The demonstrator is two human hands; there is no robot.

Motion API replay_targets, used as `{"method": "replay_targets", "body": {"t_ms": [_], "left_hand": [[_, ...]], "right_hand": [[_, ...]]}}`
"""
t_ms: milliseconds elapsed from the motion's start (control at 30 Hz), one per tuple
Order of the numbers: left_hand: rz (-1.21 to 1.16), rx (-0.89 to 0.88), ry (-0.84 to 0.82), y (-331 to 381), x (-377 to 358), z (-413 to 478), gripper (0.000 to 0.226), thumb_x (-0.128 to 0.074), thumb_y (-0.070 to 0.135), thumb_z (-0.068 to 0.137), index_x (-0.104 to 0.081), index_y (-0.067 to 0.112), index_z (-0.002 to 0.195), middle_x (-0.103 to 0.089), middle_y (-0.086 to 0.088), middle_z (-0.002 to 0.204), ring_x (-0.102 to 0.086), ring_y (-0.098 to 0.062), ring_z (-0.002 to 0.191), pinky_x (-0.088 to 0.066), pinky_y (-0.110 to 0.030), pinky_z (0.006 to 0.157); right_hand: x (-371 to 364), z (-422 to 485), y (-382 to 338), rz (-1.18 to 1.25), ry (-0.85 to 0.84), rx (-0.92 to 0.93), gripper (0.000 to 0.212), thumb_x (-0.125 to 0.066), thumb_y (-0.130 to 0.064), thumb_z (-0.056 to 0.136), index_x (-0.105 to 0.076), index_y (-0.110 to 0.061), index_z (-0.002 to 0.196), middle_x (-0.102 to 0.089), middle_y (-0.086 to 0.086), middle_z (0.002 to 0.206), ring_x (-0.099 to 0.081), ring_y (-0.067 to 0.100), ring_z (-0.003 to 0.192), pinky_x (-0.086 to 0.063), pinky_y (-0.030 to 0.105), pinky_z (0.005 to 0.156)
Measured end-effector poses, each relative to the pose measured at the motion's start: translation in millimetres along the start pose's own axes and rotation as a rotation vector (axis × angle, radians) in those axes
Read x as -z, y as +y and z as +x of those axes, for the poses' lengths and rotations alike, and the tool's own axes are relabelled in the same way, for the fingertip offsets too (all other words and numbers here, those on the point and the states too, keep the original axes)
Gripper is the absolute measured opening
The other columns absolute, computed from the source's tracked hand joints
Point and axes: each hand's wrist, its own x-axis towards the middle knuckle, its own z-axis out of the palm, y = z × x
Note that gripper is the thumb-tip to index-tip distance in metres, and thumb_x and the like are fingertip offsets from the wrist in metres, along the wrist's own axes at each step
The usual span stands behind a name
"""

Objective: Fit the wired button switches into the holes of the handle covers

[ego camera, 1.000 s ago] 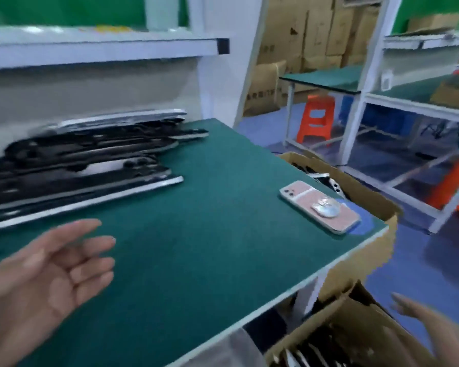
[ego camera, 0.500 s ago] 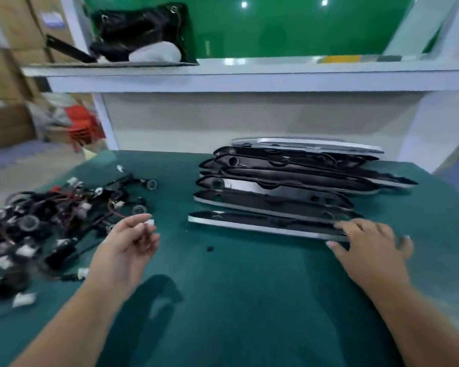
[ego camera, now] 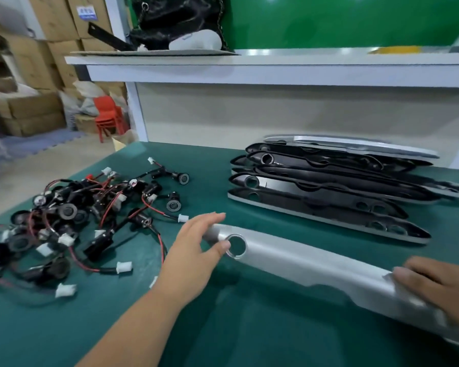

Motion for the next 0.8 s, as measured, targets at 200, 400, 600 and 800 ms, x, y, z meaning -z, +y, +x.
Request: {"method": "replay_targets", "body": {"t_ms": [200,400,600,800], "left_hand": [[0.021,0.086,-0.035,6.4,-2.1,-6.4,0.024,-0.071,0.033,0.082,-0.055,0.050,0.088,-0.059,0.021,0.103,-0.050,0.015,0.096,-0.033,0.003,0.075],[0.226,0.033,0.019,9.1,3.7,31.1,0.009,-0.060,0.029,0.090,-0.065,0.033,0.084,-0.066,0.017,0.091,-0.059,-0.007,0.086,-0.040,-0.011,0.071],[0.754,0.182,-0.140,-38.6,34.4,126.3,0.055,-0.049,0.041,0.095,-0.034,0.028,0.146,-0.018,-0.005,0.158,-0.015,-0.032,0.144,-0.016,-0.041,0.118],[0.987,0.237,-0.252,-52.0,37.0,143.4,0.024,-0.058,0.028,0.091,-0.063,0.017,0.112,-0.046,-0.010,0.133,-0.045,-0.026,0.115,-0.042,-0.039,0.101]], "right_hand": [[-7.5,-18.0,23.5,-0.141,-0.123,0.140,0.096,-0.057,-0.096,0.033,-0.032,-0.069,0.122,-0.058,-0.033,0.101,-0.059,0.004,0.085,-0.052,0.035,0.073],[-6.6,-15.5,18.7,-0.137,-0.127,0.161,0.078,-0.047,-0.100,0.034,-0.033,-0.068,0.104,-0.048,-0.035,0.094,-0.051,0.002,0.087,-0.044,0.028,0.077],[0.9,-17.7,16.7,-0.152,-0.139,0.153,0.079,-0.038,-0.103,0.033,-0.028,-0.070,0.104,-0.044,-0.038,0.099,-0.044,-0.008,0.094,-0.036,0.016,0.077],[1.0,-16.1,14.1,-0.163,-0.118,0.131,0.083,-0.027,-0.105,0.029,-0.023,-0.067,0.103,-0.037,-0.041,0.097,-0.041,-0.006,0.094,-0.033,0.015,0.076]]}}
